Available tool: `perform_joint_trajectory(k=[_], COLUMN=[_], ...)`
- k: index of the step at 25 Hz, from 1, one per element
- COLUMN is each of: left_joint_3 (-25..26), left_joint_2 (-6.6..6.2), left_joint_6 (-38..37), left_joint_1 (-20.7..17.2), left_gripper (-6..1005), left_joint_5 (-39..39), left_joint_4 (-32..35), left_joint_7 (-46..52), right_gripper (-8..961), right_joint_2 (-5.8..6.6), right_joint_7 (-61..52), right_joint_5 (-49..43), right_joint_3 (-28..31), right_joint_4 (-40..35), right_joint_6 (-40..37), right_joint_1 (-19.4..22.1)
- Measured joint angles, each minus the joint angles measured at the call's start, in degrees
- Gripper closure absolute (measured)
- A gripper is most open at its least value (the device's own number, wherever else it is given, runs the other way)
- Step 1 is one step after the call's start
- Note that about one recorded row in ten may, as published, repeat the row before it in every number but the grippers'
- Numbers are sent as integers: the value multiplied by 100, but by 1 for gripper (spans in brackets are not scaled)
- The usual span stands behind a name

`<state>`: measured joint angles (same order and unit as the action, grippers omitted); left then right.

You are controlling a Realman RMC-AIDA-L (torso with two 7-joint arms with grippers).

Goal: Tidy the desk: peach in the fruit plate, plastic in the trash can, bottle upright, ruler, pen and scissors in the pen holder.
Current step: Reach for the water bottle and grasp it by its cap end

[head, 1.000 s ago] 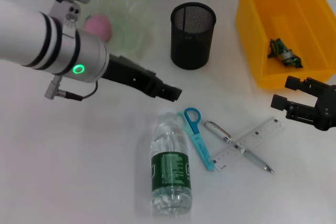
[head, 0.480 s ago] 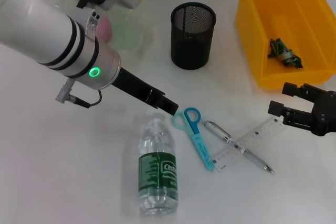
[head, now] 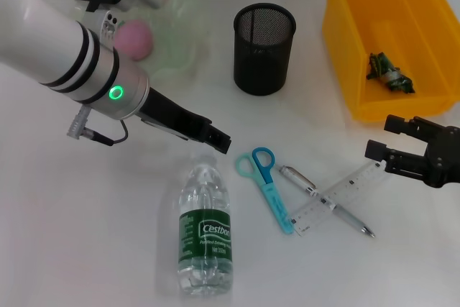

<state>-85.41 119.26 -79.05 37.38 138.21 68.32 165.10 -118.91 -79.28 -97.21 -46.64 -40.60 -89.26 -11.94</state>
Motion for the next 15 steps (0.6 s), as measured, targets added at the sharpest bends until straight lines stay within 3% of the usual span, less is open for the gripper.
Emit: perform_joint_trajectory(k=[15], left_joint_3=[584], left_joint_2=[0], left_joint_6=[-179], left_joint_1=[270], left_gripper=[226], left_joint_5=[-191], left_joint_4=[-839], left_joint_7=[4], right_gripper=[131], right_joint_2=[0], right_joint_7=[2], right_joint_5=[-54], right_joint_3=[9], right_joint_4=[-1], right_joint_6=[13], right_joint_1=[-26])
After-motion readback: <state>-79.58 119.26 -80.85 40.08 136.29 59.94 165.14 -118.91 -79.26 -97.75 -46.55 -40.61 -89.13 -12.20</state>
